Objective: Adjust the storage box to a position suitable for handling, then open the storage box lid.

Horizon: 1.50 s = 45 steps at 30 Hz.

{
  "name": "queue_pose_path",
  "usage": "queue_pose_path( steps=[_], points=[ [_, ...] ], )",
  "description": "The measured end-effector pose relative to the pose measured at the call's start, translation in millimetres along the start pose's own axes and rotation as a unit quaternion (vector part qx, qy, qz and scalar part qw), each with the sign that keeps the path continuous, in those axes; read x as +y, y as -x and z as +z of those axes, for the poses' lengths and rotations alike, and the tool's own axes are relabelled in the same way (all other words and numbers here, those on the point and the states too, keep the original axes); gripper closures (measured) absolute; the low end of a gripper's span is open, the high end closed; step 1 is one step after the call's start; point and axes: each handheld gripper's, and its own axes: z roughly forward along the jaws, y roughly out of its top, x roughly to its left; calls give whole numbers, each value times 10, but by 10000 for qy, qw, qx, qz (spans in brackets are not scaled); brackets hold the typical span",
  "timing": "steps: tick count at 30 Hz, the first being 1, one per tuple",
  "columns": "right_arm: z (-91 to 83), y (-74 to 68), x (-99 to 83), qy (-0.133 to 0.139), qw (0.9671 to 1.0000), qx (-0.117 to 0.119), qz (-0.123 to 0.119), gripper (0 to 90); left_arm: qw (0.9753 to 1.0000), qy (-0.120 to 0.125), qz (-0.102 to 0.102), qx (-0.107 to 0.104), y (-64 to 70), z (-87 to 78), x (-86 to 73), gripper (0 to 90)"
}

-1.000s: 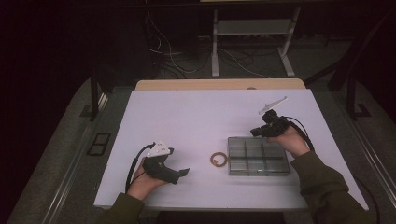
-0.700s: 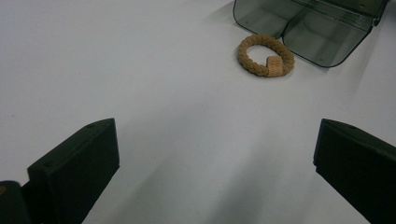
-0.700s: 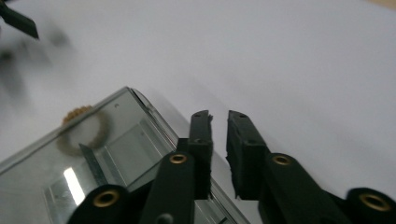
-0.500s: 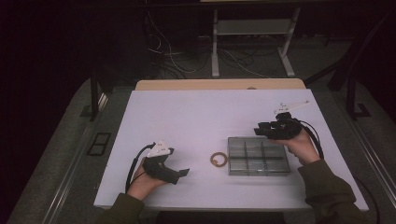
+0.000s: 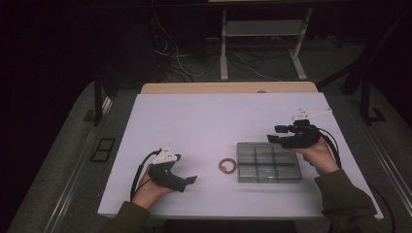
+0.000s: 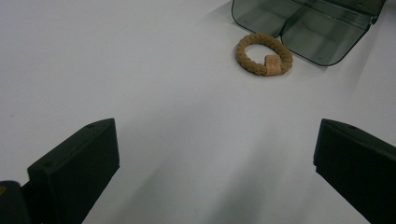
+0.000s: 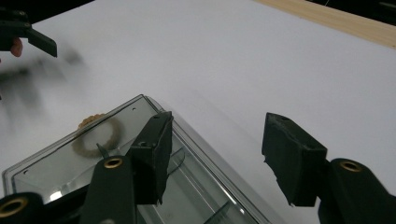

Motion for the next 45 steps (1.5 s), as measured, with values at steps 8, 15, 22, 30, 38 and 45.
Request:
queue_pose_path(
  steps=[8,15,22,30,38,45],
  points=[
    [-241,10,-101,284,9995,-119,49,395,10000,-4,25,-12,5,-3,3,0],
    [-432,48,-263,411,9988,-195,172,391,10000,1,30,-53,15,15,12,0],
    [-597,90,-481,457,9980,-287,331,425,10000,-13,56,-74,27,18,13,0],
    [-732,88,-682,474,9969,-460,418,536,9999,26,38,-153,41,26,22,0],
    [-764,68,-865,329,9975,-484,406,706,9994,229,48,-262,111,43,79,67],
    [-758,53,-971,223,9982,-375,403,831,9981,417,65,-455,201,111,173,266]
  ],
)
